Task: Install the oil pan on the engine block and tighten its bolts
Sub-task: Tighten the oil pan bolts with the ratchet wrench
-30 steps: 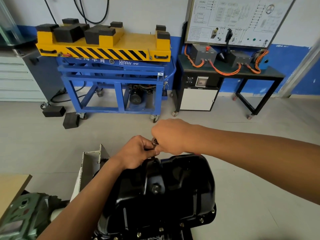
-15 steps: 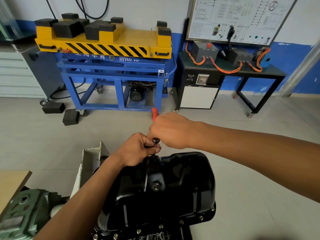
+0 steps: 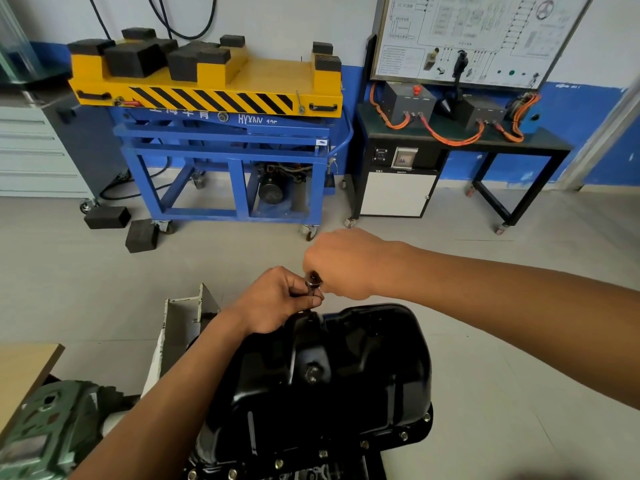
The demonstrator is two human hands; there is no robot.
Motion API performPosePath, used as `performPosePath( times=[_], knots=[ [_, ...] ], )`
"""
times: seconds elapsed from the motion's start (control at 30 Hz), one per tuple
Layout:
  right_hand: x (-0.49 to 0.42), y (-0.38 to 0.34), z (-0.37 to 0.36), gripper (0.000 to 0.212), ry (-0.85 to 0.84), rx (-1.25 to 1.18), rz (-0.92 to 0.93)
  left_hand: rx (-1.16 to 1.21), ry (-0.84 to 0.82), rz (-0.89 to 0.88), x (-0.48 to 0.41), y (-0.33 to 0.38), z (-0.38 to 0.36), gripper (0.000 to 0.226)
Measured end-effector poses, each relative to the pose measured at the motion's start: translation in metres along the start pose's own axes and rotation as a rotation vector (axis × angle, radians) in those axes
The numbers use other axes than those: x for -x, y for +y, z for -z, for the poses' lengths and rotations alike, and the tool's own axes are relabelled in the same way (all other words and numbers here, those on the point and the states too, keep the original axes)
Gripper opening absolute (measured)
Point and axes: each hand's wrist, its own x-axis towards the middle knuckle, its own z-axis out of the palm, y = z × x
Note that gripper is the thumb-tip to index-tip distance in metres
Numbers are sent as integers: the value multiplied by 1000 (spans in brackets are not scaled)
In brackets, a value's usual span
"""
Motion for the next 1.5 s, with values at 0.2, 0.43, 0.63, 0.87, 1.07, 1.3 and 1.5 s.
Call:
performPosePath(
  times=[0.2,0.43,0.63,0.87,1.07,1.3,1.5],
  knots=[
    [-11,-8,1,14,70,227,136,-13,5,-23,0,0,0,11],
    [-8,-2,4,21,55,200,97,1,4,9,-1,-3,-1,8],
    [-3,4,0,49,-35,-57,2,-26,-39,-8,1,-1,1,40],
    [-1,-5,-10,41,-66,-281,-130,-29,-17,-4,2,3,0,24],
    [-7,-6,-4,14,42,17,14,-45,-14,-4,0,1,0,13],
    [-11,-5,-6,15,74,222,121,-50,-13,-19,0,0,0,20],
    [-4,0,-6,40,46,108,24,-27,-17,24,1,2,-1,25]
  ],
)
